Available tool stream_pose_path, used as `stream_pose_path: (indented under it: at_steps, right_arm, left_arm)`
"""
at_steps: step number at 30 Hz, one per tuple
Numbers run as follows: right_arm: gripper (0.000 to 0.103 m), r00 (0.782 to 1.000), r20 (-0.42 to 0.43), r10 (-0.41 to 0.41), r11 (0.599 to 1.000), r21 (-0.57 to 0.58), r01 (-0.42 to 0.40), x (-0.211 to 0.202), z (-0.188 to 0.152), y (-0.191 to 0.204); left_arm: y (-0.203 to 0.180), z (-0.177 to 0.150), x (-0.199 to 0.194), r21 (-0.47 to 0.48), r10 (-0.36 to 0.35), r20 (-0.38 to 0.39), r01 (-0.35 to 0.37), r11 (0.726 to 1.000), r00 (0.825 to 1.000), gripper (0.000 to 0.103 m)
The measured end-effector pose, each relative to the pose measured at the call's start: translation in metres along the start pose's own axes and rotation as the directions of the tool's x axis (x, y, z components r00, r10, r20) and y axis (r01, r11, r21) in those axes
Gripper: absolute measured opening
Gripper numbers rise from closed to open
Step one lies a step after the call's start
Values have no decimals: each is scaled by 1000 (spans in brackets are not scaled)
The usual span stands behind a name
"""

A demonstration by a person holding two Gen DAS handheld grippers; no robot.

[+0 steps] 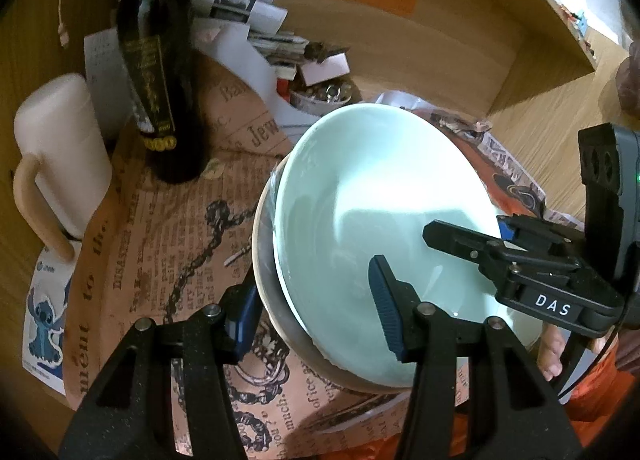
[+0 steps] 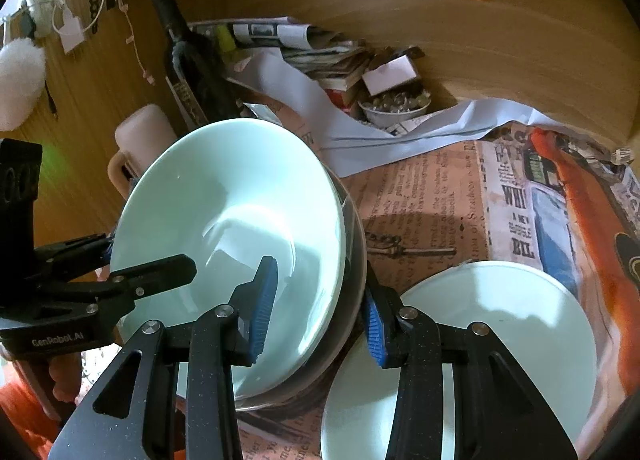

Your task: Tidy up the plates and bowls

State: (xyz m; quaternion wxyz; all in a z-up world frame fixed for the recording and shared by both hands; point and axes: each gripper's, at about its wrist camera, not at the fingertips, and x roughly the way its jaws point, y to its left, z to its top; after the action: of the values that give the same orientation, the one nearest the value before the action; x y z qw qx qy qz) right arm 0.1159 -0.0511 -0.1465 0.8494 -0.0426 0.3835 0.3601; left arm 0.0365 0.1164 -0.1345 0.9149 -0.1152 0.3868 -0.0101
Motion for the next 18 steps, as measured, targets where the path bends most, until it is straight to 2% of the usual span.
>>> stream_pose_path:
  at_steps: [18]
  right_arm:
    - [36, 995, 76, -57, 998, 41, 54, -44, -4, -26]
  left_arm:
    - [-39, 20, -7, 87, -62, 66, 56, 995, 996, 52]
